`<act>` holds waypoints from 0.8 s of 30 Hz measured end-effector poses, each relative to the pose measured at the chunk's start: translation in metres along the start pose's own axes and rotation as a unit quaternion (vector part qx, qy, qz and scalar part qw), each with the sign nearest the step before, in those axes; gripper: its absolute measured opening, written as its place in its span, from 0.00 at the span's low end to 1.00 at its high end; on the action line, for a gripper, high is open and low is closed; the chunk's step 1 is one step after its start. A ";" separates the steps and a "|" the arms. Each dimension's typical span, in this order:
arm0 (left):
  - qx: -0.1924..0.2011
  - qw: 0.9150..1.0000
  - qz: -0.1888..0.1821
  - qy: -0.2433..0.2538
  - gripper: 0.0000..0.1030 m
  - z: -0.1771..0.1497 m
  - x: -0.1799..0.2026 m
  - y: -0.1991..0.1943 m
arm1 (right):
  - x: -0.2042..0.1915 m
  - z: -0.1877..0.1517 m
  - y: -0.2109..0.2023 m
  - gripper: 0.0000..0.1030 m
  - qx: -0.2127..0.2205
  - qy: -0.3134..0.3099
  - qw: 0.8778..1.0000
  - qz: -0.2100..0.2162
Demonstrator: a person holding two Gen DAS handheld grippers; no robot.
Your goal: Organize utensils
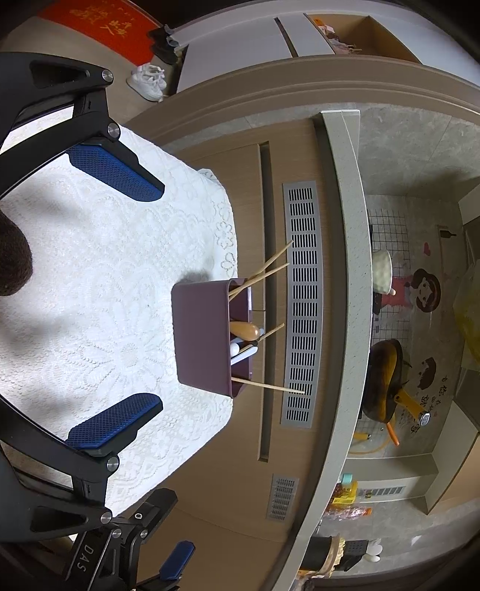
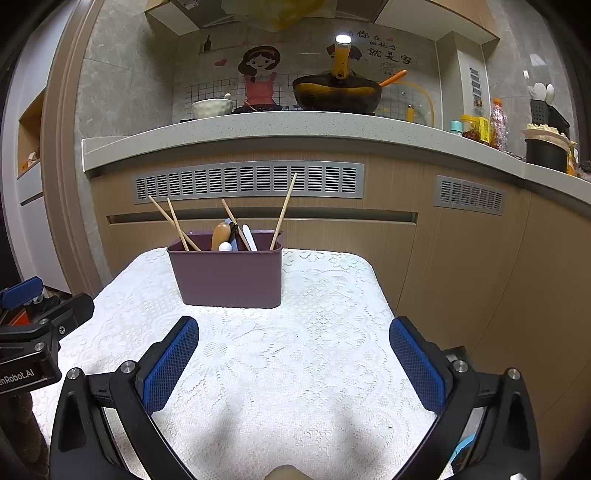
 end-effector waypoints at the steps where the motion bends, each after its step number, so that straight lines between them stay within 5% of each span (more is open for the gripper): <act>1: 0.000 1.000 0.000 0.000 1.00 0.000 0.000 0.000 | 0.000 0.000 0.000 0.99 0.000 0.001 1.000 0.000; 24: -0.004 1.000 -0.001 0.003 1.00 -0.004 0.003 0.000 | -0.002 0.000 -0.001 0.99 -0.003 0.003 1.000 0.001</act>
Point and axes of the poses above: each gripper's, at about its wrist camera, not at the fingertips, and y roughly the way its jaws point, x to its right, z to its top, the point moved 3 cm from there along y, roughly the way its jaws point, and after that the axes turned 13 degrees about x, right-handed, at the moved point
